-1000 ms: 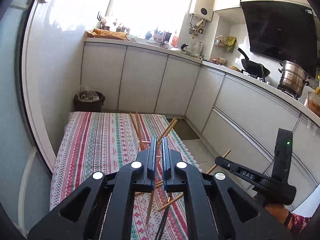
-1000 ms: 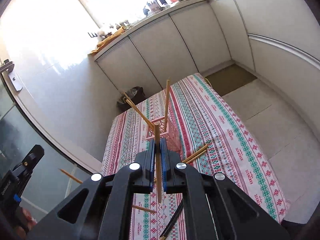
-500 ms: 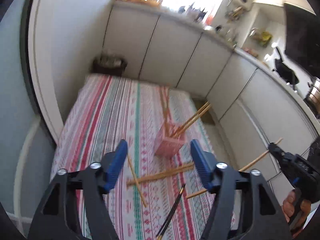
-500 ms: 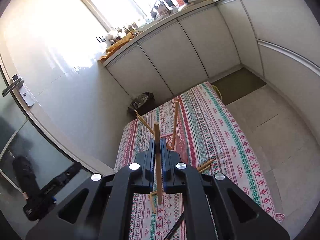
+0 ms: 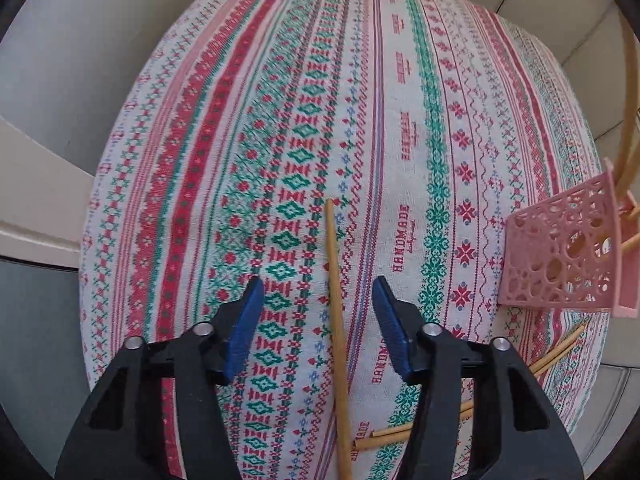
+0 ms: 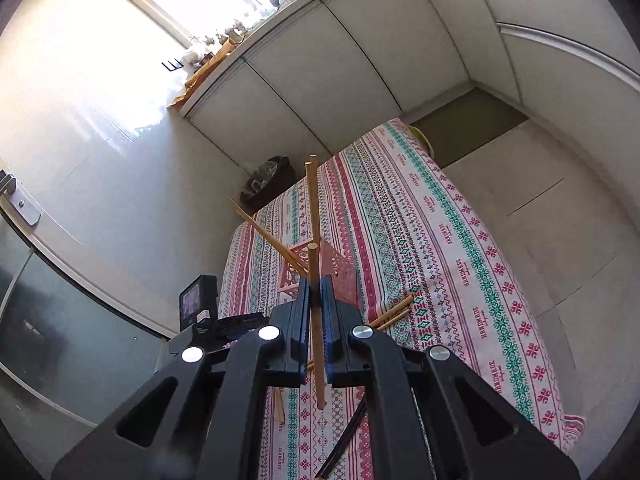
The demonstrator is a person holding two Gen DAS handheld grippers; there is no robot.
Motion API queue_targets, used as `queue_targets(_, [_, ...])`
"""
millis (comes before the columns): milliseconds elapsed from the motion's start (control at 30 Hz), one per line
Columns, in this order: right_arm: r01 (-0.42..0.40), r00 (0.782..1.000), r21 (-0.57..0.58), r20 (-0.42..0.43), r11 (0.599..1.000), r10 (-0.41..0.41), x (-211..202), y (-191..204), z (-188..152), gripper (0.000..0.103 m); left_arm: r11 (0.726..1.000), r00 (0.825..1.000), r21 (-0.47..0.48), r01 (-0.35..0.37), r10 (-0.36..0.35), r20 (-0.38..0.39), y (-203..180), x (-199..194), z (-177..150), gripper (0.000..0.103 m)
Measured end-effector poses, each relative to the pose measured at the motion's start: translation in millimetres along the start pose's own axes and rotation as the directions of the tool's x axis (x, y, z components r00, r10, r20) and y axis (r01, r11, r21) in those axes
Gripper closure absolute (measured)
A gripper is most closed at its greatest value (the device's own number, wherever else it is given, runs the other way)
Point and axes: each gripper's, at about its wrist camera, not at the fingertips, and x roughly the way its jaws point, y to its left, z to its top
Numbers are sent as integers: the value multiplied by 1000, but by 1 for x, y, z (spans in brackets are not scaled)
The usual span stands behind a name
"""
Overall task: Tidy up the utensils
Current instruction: 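Close the left gripper on another chopstick while the right gripper carries its chopstick to the cup, then lower both held chopsticks into the pink cup and open both grippers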
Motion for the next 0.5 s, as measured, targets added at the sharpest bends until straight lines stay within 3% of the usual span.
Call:
queue_targets(33, [-2, 1000, -4, -5, 1000, 2, 4, 0, 1, 97, 1000, 1000, 22, -12, 12, -8, -4, 6, -2, 67])
queue_targets(100, [-7, 1000, -7, -17, 1000, 7, 10, 0, 3, 97, 996, 999, 88, -22, 20, 30, -14, 8, -7, 97])
queue_targets(200, [-14, 999, -8, -32, 1000, 13, 16, 2, 2, 97, 995, 999, 101, -7, 3, 37, -15, 9, -16, 98])
queue_targets(300, [-23, 999, -12, -30, 1000, 23, 13, 6, 2, 97, 996, 992, 84, 43, -52, 114, -4, -6, -36, 98])
queue_targets(400, [-24, 1000, -45, -11, 999, 23, 3, 17, 4, 97, 989, 959, 95, 116, -136, 247, 13, -46, -66, 98])
queue_targets(500, [-30, 1000, -75, 4, 997, 30, -6, 30, 5, 97, 976, 900, 138, 170, -211, 382, 19, -96, -98, 98])
